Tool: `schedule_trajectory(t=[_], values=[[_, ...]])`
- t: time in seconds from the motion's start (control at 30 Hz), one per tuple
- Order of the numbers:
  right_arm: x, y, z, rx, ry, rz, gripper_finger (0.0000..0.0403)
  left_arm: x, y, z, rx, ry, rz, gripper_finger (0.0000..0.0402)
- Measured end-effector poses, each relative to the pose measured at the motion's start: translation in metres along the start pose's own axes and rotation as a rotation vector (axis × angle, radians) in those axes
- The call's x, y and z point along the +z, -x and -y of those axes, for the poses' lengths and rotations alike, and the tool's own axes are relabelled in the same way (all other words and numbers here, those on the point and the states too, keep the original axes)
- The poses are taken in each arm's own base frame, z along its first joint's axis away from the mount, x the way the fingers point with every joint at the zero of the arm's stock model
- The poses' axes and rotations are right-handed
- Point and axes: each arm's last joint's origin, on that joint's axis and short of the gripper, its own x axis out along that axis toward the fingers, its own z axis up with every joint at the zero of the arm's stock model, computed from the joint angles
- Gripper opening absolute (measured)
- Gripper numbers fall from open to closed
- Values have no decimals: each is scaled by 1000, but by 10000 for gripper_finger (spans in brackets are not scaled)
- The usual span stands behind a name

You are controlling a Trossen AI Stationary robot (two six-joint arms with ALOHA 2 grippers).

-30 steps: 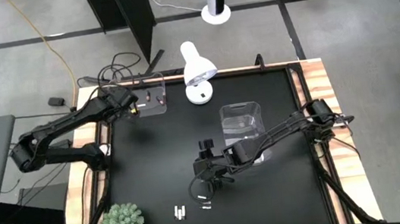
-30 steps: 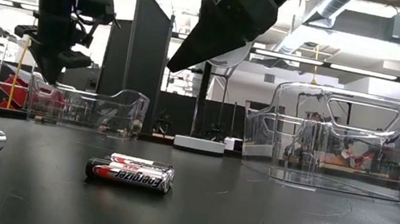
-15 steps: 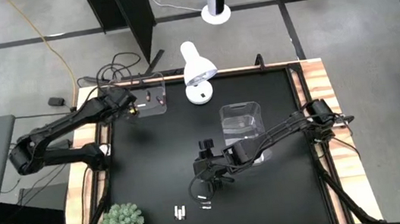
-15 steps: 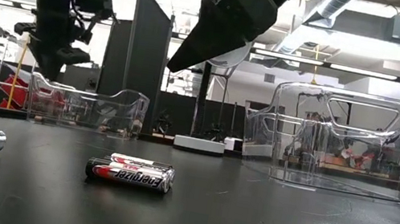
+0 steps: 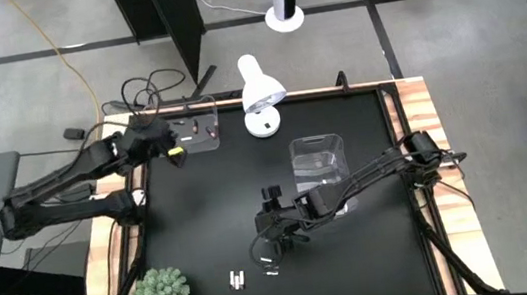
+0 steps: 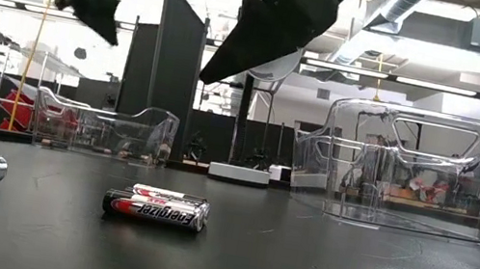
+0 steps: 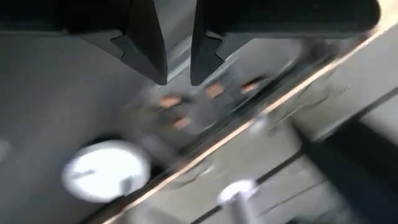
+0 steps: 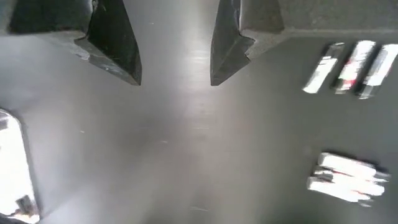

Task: Sort batteries
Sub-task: Put the silver battery into the bottom transparent bin

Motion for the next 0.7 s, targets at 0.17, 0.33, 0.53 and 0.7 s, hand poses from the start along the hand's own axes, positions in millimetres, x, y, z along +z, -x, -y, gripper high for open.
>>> schedule_trajectory(t=[0.17,0.33,0.53,0.7], values=[[1,2,-5,14,-58,8,205,3,21,22,-242,-67,105,69],[1,4,-12,34,-73,12,205,-3,35,50,-428,-175,124,69],[2,9,-33,188,-51,31,205,-10,51,75,-524,-229,169,63],[-4,1,-57,257,-37,24,205,-19,66,91,-572,-241,195,52]])
